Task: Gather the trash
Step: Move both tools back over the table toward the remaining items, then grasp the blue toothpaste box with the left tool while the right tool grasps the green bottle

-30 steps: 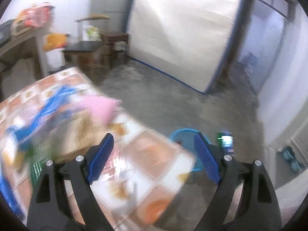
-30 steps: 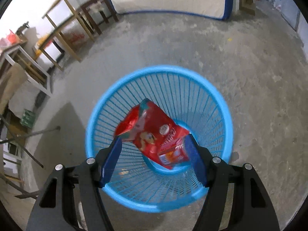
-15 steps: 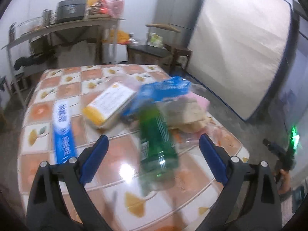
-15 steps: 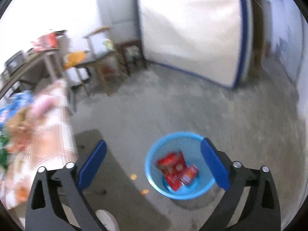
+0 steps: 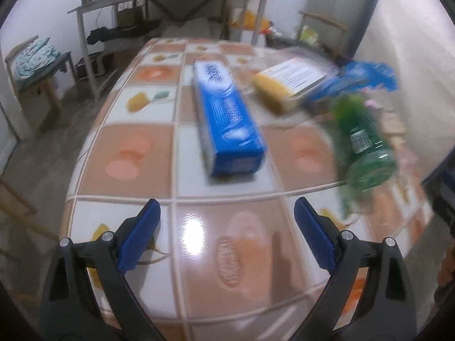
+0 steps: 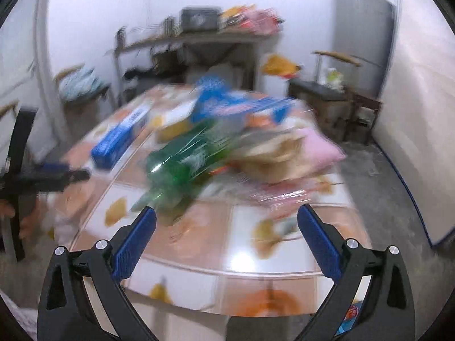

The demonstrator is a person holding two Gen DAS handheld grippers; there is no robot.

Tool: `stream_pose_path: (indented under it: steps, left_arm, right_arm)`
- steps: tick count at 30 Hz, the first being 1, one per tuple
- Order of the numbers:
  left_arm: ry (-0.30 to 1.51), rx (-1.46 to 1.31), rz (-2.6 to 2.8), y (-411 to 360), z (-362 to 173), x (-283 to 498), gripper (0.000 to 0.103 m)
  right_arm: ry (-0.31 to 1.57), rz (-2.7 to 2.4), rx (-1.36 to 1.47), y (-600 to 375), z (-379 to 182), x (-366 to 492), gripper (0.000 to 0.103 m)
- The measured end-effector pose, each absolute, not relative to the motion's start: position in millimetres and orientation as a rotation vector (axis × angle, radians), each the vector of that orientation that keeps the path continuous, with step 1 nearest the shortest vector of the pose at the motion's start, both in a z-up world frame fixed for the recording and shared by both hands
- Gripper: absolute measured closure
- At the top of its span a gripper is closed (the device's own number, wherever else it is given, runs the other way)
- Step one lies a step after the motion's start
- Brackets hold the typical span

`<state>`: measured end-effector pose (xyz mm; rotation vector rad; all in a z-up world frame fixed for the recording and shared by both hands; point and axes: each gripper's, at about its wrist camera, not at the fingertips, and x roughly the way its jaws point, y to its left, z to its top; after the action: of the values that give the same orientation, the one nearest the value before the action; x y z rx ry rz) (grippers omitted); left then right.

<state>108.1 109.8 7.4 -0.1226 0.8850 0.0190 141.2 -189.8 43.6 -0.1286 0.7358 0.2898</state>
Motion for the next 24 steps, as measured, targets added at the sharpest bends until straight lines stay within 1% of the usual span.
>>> stream_pose_path:
  steps: [3, 5, 6, 13, 15, 24]
  left_arm:
    - [0.897, -0.043, 0.051, 105.1, -5.0, 111.8, 0.012]
    - [0.896, 0.021, 0.056, 100.1, -11.2, 112.9, 0.008]
    - [0.88, 0.036, 0.054, 98.3, -12.2, 111.9, 0.008]
    - [0.877, 0.007, 0.04, 103.3, -13.3, 111.3, 0.007]
    - [0.89, 0.008, 0.038, 103.7, -13.2, 113.5, 0.007]
    - [0.952, -0.005, 0.052, 103.5, -12.1, 126.2, 0.007]
  right_arm:
    - [0.827, 0.308, -0.16, -171.7, 23.3, 145.0, 0.006]
    - [0.88, 0.322, -0.167, -163.6, 11.9, 147.5, 0.006]
    - [0.905, 0.326, -0.163, -162.2, 7.0, 147.2, 0.006]
    - [1.001, 0.305, -0.163, -155.5, -16.8, 161.7, 0.006]
    - [1.022, 0.312, -0.126, -160.3, -17.2, 167.3, 0.006]
    - [1.069, 0.273, -0.128, -149.5, -18.9, 184.8, 0.006]
